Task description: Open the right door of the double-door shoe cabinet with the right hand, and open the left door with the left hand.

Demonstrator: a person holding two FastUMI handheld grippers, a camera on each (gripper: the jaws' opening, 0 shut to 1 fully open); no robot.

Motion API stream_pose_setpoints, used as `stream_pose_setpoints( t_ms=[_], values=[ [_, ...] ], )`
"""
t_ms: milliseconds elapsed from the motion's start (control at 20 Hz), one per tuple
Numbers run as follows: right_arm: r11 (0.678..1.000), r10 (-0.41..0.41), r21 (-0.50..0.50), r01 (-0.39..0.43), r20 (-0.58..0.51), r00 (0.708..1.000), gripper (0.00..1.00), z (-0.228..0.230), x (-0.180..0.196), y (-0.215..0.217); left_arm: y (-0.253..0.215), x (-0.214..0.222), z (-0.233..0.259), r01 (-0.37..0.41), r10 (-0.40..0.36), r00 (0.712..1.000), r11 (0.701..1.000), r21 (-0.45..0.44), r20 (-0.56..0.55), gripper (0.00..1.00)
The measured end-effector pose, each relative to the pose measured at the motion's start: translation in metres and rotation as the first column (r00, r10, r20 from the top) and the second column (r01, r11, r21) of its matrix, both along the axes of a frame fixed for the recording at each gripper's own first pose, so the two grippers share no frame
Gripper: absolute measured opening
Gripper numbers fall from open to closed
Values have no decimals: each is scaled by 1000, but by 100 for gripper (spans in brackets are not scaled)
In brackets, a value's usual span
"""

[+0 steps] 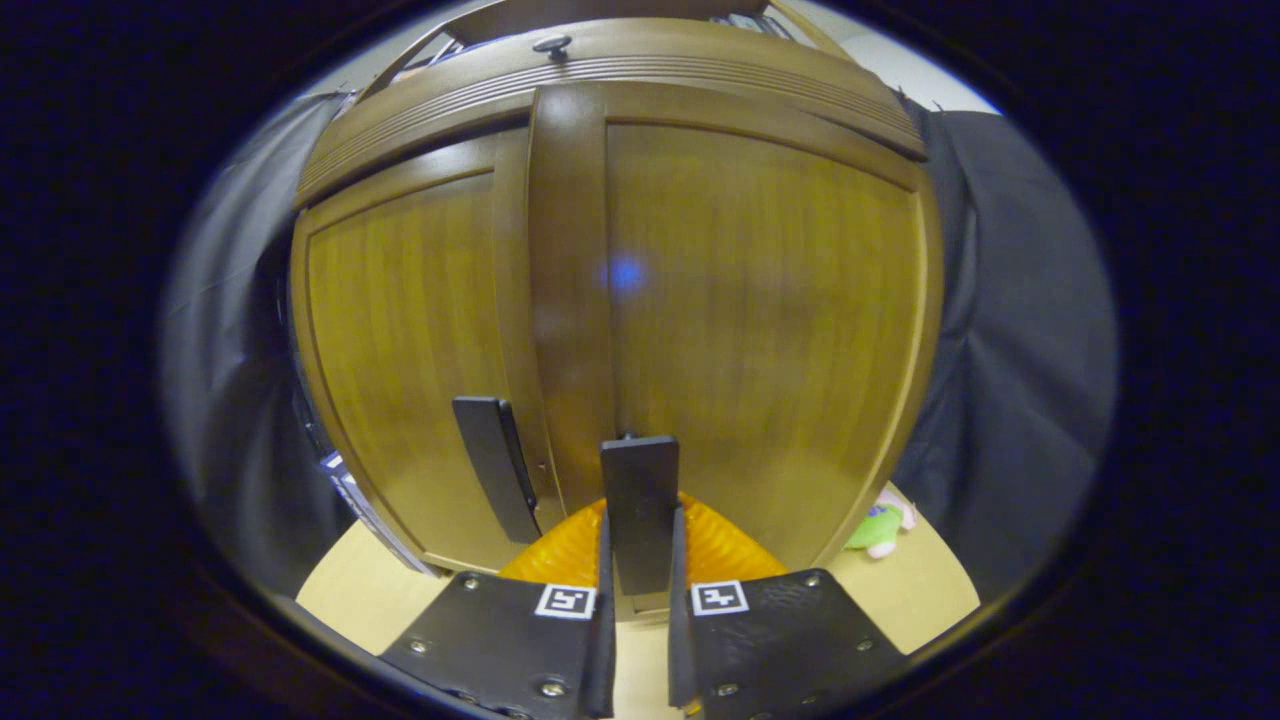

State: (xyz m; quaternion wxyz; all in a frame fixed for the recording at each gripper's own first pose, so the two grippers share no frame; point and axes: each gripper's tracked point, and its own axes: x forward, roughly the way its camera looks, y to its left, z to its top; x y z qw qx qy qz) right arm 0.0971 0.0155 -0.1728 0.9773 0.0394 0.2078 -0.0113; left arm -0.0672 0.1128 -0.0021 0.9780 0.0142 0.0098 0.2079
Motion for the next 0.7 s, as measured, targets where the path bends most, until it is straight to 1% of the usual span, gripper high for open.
stream_pose_setpoints(
  t_ms=[100, 350, 400, 700],
  values=[
    [1000, -3, 2, 3, 1, 1000, 21, 1, -19, -5, -6, 2, 0, 22, -22, 1000, 1000, -4, 1, 96],
    [1000, -17, 1, 17, -1, 1000, 21, 5, -46, -20, -29, 13, -7, 96, -96, 995, 995, -34, 1, 96],
    [1000, -21, -1, 21, 0, 1000, 21, 5, -52, -24, -34, 16, -8, 113, -113, 994, 993, -39, 1, 97],
    [999, -46, 3, 46, -7, 999, 20, 8, -87, -50, -78, 38, -18, 233, -234, 972, 970, -66, -4, 97]
  ],
)
